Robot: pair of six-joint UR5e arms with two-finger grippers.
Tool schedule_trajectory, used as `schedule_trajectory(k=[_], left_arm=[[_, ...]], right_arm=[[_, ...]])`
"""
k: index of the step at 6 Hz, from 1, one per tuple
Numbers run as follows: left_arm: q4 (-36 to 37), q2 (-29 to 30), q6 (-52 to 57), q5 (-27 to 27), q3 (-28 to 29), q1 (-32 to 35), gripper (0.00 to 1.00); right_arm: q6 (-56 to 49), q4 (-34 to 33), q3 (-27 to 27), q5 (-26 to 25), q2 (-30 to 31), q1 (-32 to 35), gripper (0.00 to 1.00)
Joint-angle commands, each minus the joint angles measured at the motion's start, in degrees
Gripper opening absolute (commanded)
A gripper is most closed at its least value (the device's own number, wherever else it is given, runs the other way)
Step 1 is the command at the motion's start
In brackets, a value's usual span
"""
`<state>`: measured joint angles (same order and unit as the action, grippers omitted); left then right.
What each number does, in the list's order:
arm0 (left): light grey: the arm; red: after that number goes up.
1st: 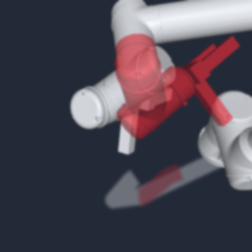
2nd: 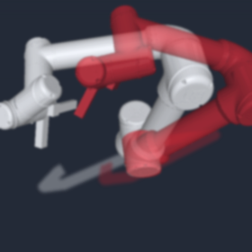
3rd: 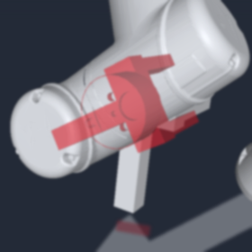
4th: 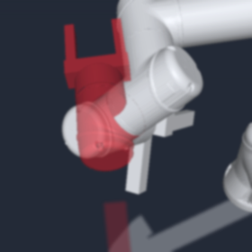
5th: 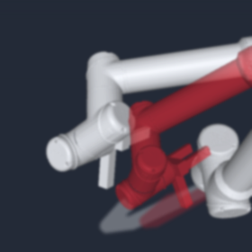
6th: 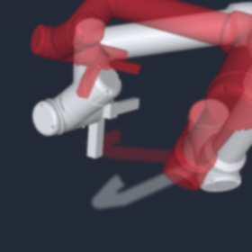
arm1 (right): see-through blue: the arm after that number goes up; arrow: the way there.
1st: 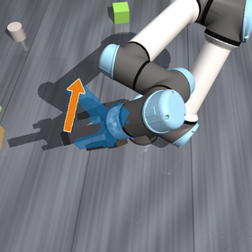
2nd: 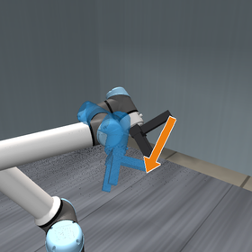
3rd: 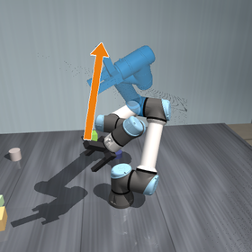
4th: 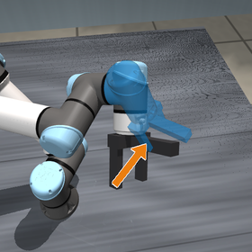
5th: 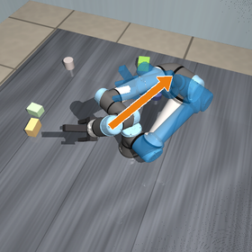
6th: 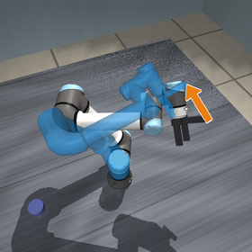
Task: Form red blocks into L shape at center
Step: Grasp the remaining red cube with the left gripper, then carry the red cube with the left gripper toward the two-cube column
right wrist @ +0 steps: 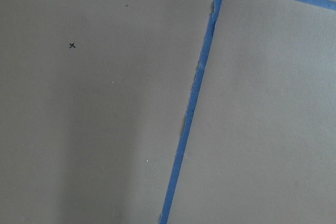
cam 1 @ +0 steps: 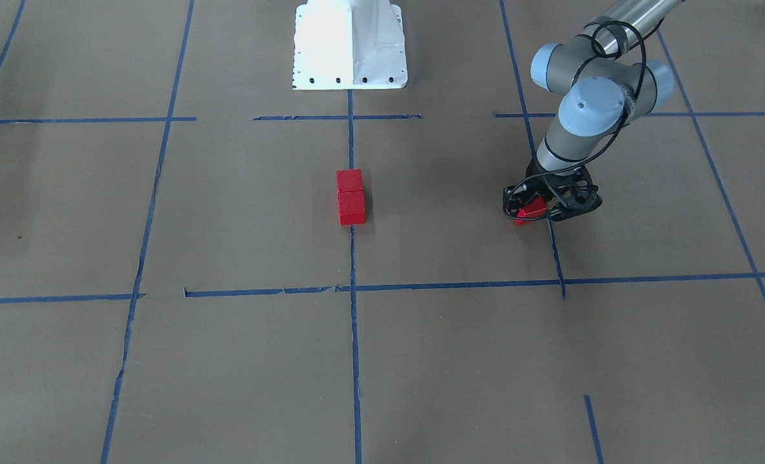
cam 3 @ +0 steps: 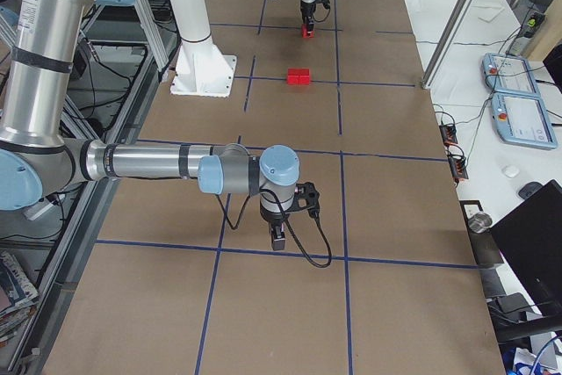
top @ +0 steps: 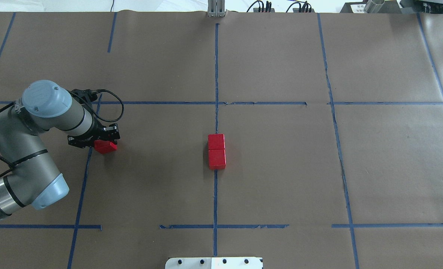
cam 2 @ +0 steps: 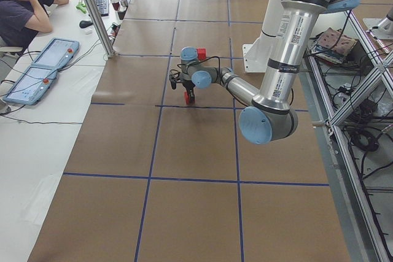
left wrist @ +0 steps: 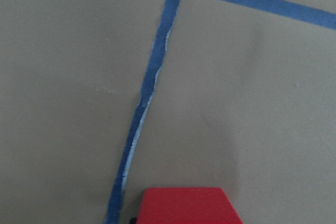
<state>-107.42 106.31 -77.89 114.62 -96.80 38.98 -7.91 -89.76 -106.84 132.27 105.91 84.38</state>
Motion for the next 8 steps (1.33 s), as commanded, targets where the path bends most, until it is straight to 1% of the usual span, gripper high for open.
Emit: schedule_trajectory(k=[1,2,3,4,5,6,7,8], left_arm=[[0.0,3.6,-11.1,-0.2,-0.8,0.4,0.06],[3.5,7.5,-23.2,-0.5,-0.9,0.3,0.08],[8.4,11.9,-41.6,-1.1,-0.7,0.1,0.09],[11.2,14.7,-52.0,-1.0,-0.4,-0.7,0.14],[15.6,17.1,-58.3,-1.0,0.2,-3.9,0.15],[16.1,19.6,-67.0,-1.0,1.3,-5.4,0.16],[16.0,24.7,-73.4,-1.1,7.1,-7.5,0.16],[15.5,27.3,-75.3,-1.7,9.9,-7.9,0.16]], right_arm=[[0.0,0.0,0.0,0.0,0.0,0.0,1.0],[0.0,0.0,0.0,0.0,0.0,0.0,1.0],[0.0,0.0,0.0,0.0,0.0,0.0,1.0],[0.0,0.0,0.1,0.0,0.0,0.0,1.0],[0.0,-0.1,0.1,0.0,0.0,0.0,0.99],[0.0,-0.1,0.1,0.0,0.0,0.0,0.99],[0.0,0.0,0.1,0.0,0.0,0.0,0.99],[0.0,-0.1,0.1,0.0,0.0,0.0,0.99]])
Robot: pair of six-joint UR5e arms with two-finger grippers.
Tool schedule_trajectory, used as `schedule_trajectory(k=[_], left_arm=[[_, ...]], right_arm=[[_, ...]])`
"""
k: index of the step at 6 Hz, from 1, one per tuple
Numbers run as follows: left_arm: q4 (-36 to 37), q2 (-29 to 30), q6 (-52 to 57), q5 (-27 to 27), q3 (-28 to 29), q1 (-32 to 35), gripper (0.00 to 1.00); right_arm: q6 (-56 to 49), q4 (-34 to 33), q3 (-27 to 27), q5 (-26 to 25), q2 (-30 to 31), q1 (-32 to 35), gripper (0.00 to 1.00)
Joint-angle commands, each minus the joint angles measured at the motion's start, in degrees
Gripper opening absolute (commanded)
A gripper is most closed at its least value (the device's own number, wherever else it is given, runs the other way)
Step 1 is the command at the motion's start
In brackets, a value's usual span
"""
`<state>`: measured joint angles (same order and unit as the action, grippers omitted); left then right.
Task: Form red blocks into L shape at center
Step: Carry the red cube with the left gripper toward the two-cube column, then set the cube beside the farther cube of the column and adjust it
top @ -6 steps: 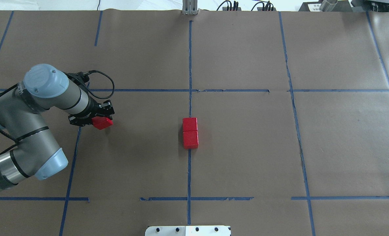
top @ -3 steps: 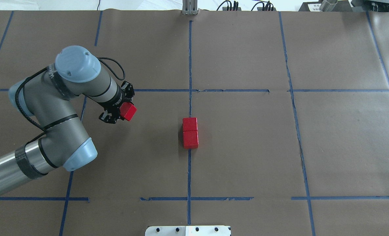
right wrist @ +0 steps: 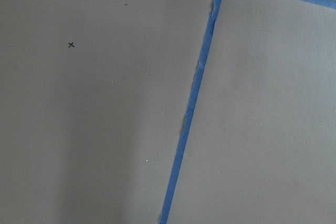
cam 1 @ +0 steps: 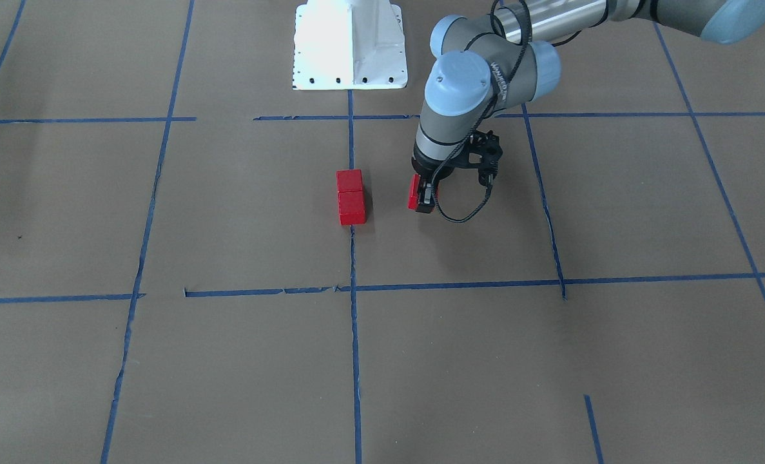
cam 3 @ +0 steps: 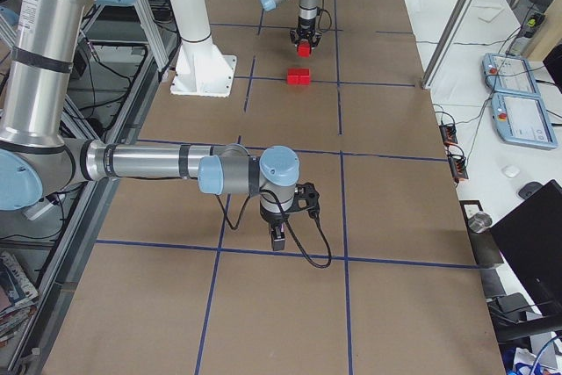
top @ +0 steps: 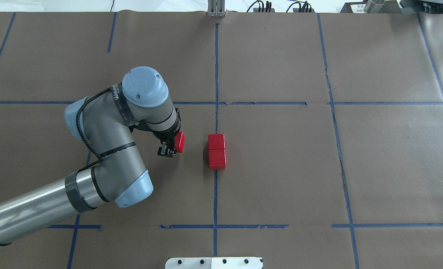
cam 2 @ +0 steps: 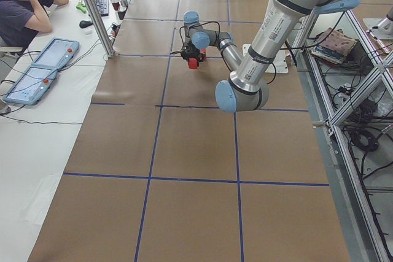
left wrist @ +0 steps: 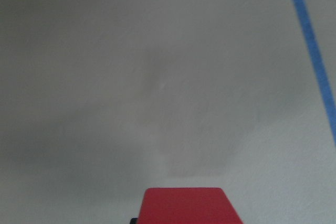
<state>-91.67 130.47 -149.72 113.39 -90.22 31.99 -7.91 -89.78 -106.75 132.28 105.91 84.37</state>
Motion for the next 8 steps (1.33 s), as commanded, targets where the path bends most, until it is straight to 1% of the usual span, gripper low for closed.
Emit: schedule_trajectory(k=[1,2,3,8], left_arm=[[-0.4,4.6,-4.4,-1.9,5.0,-1.5,0.16],[-0.5,7.2,-6.5,-2.4,8.3,-1.6,0.16],[-0.5,7.7,-6.7,-3.5,9.1,-2.6,0.17],[-0.5,7.9,-6.8,-3.9,9.7,-3.1,0.19]], right_arm=[[0.0,0.0,0.0,0.0,0.0,0.0,1.0],[0.0,0.0,-0.1,0.0,0.0,0.0,0.99],[0.1,0.0,-0.1,0.0,0.0,0.0,0.99],[0.0,0.0,-0.1,0.0,0.0,0.0,1.0]])
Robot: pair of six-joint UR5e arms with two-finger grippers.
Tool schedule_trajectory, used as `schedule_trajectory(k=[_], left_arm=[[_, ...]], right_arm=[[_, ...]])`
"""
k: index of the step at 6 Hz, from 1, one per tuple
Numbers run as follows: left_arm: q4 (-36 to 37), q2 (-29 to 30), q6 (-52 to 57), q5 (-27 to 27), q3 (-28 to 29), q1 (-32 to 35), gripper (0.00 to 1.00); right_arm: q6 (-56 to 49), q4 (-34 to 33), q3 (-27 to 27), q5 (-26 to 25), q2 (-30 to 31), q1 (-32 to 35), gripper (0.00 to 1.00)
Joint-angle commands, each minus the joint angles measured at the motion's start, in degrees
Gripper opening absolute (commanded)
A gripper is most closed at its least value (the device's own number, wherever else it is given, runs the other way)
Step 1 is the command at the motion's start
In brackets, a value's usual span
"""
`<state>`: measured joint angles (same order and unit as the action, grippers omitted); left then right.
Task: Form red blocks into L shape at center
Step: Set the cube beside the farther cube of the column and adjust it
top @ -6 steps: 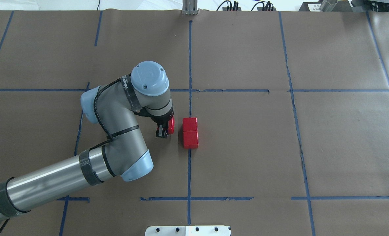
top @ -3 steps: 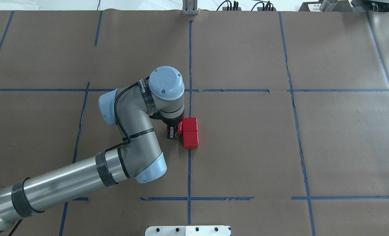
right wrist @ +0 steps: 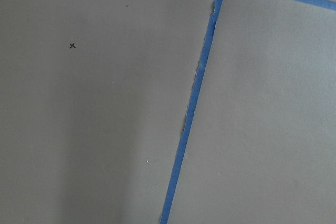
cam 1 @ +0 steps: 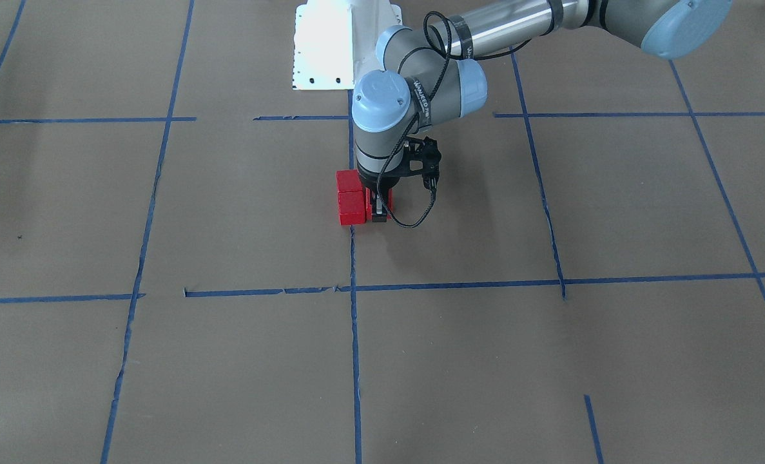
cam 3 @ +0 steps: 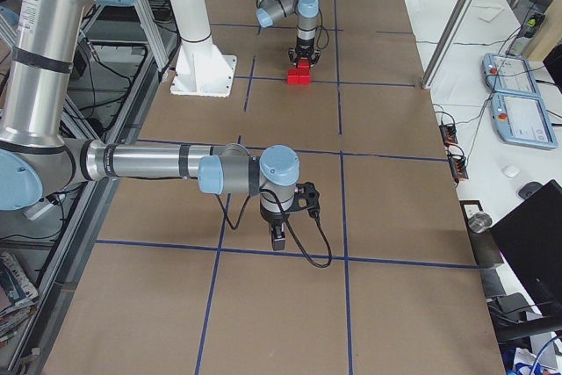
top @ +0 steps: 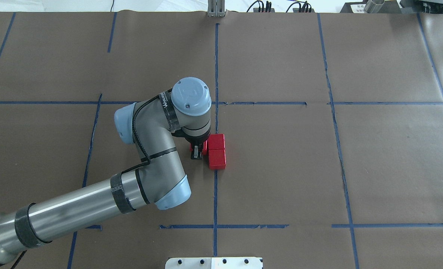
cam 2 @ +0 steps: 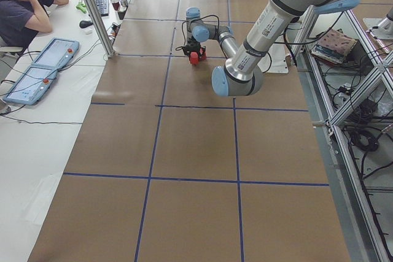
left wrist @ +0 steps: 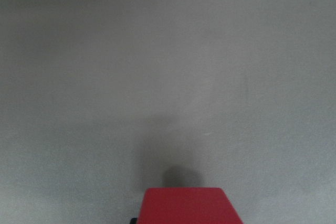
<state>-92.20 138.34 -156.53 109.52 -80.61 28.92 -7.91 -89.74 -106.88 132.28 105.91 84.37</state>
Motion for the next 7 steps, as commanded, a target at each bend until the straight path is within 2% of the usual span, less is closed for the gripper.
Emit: schedule_trajectory(k=[1,7], left_arm=[[0.0,0.1,-0.1,0.0,0.3,0.0,0.2],[-1.0,0.0,-2.4,-1.6,0.6,0.0,0.24]], right_arm=[[0.0,-0.1,0.1,0.0,0.0,0.0,1.0],[-0.1,0.0,0.2,0.0,0.0,0.0,0.99]])
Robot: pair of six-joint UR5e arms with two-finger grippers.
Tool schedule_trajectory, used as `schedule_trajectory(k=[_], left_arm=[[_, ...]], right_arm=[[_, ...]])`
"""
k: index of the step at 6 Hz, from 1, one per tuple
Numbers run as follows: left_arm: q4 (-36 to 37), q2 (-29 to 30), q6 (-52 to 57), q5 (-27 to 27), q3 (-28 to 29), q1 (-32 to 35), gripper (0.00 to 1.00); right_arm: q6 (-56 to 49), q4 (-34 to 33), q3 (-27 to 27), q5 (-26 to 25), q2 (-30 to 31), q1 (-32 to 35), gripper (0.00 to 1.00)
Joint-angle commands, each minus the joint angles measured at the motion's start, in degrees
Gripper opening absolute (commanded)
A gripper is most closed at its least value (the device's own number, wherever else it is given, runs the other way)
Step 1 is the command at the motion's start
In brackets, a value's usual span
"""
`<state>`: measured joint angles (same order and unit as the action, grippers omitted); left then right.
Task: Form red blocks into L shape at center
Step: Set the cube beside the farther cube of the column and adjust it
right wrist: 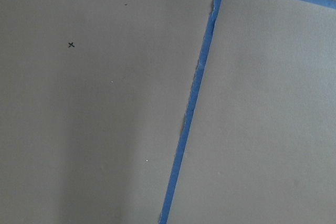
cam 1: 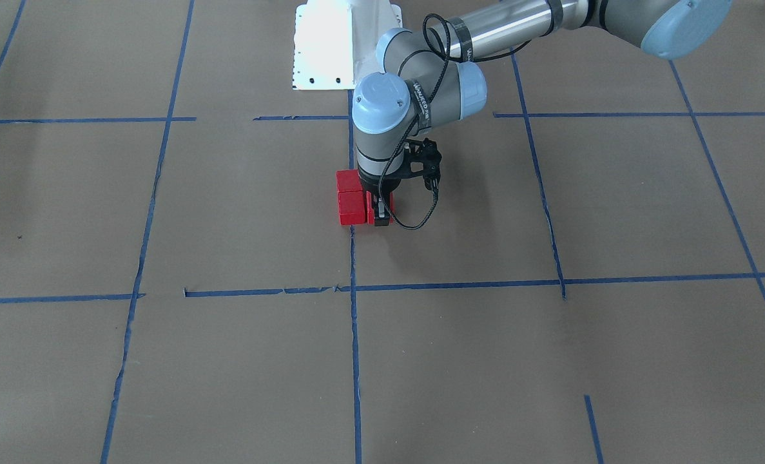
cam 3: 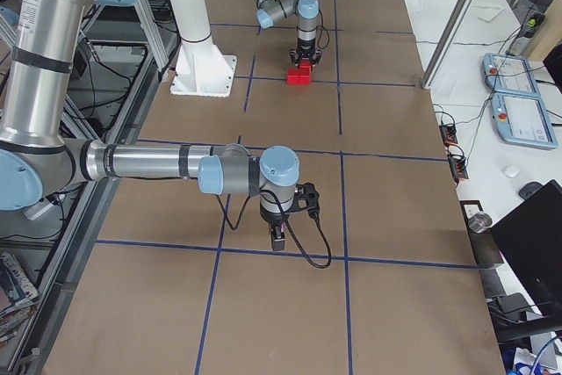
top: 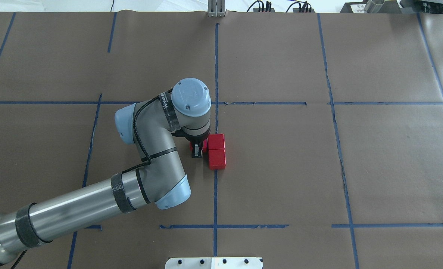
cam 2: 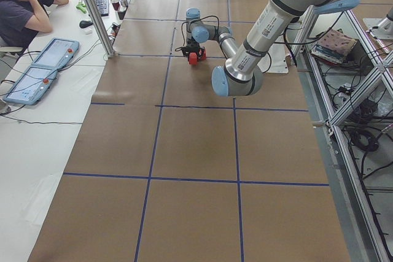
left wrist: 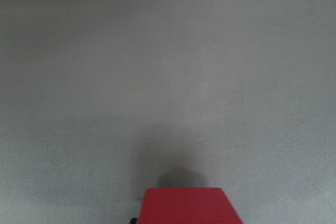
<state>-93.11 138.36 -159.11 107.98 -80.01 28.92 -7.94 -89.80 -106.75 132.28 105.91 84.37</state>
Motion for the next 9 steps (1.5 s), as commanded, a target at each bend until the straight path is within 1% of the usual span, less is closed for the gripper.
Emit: schedule_trajectory(k=[1,3,4,9], left_arm=[[-0.1,0.1,0.3,0.0,0.0,0.0,0.26],[-0.1,0.1,0.4,0.0,0.6,0.0,0.3],[-0.1,0.1,0.5,0.0,0.6,-0.1,0.34],[-0.2,0.5,2.0,0.0,0.7,-0.2,0.46]], right_arm=[[0.0,0.1,0.0,0.0,0.0,0.0,0.99],[-0.1,0.1,0.0,0.0,0.0,0.0,0.99],[-0.1,0.1,0.0,0.0,0.0,0.0,1.0],[-0.1,0.1,0.0,-0.1,0.0,0.0,1.0]])
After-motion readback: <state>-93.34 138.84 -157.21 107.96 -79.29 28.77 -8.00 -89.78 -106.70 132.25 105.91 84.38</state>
